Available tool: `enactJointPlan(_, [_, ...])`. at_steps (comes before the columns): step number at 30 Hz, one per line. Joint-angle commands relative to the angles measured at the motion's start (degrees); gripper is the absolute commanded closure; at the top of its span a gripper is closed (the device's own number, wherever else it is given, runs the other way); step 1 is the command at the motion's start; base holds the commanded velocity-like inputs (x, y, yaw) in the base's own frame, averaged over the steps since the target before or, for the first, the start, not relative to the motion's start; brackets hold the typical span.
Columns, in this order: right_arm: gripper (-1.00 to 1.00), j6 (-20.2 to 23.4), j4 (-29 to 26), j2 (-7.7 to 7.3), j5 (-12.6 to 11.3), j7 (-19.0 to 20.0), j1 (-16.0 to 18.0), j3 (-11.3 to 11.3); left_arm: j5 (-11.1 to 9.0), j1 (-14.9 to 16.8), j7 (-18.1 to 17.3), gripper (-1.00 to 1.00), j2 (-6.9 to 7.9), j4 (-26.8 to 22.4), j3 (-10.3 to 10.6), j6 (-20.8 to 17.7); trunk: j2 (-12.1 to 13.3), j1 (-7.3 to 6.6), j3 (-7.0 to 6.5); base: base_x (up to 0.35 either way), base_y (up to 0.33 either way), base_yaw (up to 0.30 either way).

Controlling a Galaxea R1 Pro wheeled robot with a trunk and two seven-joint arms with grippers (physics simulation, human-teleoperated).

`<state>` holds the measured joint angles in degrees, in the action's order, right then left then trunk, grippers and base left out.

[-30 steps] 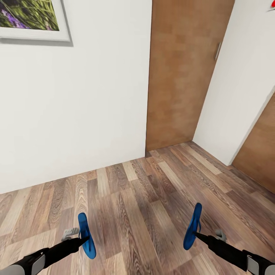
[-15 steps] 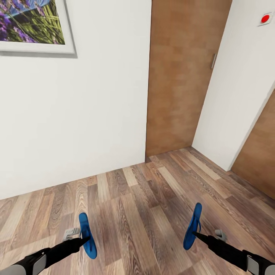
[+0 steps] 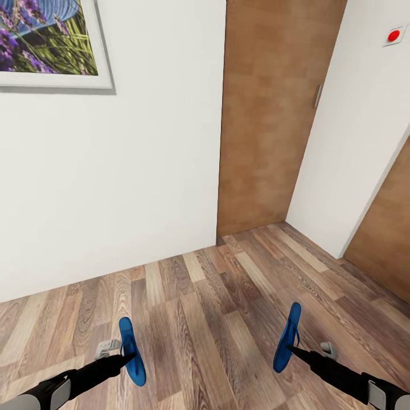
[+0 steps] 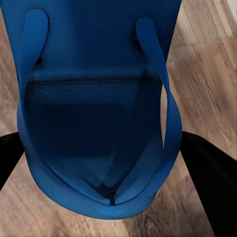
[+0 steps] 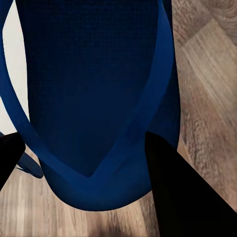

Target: In the bedroom, move the book from the bed onto either nightstand, and place the two sandals side by side next to the bed.

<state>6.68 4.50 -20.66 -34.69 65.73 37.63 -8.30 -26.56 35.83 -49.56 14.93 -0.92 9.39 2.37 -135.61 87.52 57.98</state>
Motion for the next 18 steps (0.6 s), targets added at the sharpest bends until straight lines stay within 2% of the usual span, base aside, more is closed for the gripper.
enactJointPlan(1, [1.0,0.7,0.2,0.0,-0.6,0.2,0.1,-0.5,-0.3,0.0,-0.1,1.0,0.01,0.0,0.5,0.3,0.4,-0.24,-0.13,0.0,0.0,0.0])
enactJointPlan(5, [1.0,0.7,0.2,0.0,-0.6,0.2,0.1,-0.5,-0.3,0.0,-0.1,1.0,0.01,0.0,0.5,0.3,2.0,-1.11,-0.85,0.0,0.0,0.088])
enactJointPlan(15, [1.0,0.7,0.2,0.0,-0.6,0.2,0.1,-0.5,-0.3,-0.1,-0.1,1.0,0.01,0.0,0.6,0.3,6.0,-3.31,-2.65,0.0,0.0,0.254])
enactJointPlan(18, [1.0,0.7,0.2,0.0,-0.6,0.2,0.1,-0.5,-0.3,-0.1,-0.1,1.0,0.01,0.0,0.6,0.3,7.2,-3.97,-3.18,0.0,0.0,0.111])
